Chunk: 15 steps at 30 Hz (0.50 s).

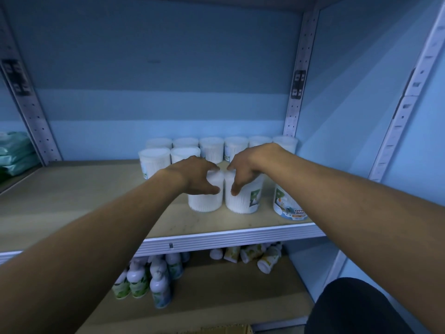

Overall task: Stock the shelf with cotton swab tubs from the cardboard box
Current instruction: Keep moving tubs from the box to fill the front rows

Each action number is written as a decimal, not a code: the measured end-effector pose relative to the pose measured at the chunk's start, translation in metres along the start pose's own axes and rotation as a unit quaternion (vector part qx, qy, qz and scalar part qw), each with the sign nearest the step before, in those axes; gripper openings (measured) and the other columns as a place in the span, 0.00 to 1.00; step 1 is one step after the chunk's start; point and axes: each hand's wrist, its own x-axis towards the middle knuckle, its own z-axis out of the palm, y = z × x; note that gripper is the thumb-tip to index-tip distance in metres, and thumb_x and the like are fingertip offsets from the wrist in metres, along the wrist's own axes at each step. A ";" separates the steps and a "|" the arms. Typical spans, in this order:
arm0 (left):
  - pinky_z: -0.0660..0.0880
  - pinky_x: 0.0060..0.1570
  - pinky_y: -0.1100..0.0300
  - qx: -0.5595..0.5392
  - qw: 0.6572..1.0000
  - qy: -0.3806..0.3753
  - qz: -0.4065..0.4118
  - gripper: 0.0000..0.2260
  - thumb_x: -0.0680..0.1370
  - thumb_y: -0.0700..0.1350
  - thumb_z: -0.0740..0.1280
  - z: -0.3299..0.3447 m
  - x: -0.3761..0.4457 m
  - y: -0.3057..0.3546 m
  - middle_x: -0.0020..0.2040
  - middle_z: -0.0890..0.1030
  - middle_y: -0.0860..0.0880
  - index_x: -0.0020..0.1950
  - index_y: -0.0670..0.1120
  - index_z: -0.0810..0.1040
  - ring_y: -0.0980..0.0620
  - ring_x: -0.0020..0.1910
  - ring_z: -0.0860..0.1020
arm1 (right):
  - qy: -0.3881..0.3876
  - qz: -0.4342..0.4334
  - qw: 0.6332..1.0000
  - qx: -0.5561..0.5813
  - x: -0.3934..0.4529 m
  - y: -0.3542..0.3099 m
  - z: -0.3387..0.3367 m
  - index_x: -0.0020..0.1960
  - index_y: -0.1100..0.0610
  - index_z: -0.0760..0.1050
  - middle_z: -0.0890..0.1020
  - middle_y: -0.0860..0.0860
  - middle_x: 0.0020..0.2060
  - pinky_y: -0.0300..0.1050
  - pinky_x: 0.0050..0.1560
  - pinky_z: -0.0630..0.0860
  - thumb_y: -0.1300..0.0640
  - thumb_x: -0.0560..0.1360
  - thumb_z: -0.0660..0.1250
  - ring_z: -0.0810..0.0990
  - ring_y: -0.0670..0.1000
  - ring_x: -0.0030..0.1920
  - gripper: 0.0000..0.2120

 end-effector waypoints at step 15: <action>0.71 0.62 0.54 -0.006 0.996 -0.036 -0.081 0.39 0.72 0.70 0.64 -0.010 -0.005 0.009 0.73 0.71 0.46 0.75 0.47 0.68 0.46 0.69 0.71 | -0.030 -0.051 0.996 0.070 -0.012 0.025 0.001 0.79 0.42 0.56 0.64 0.51 0.77 0.52 0.65 0.75 0.55 0.68 0.80 0.76 0.58 0.65 0.48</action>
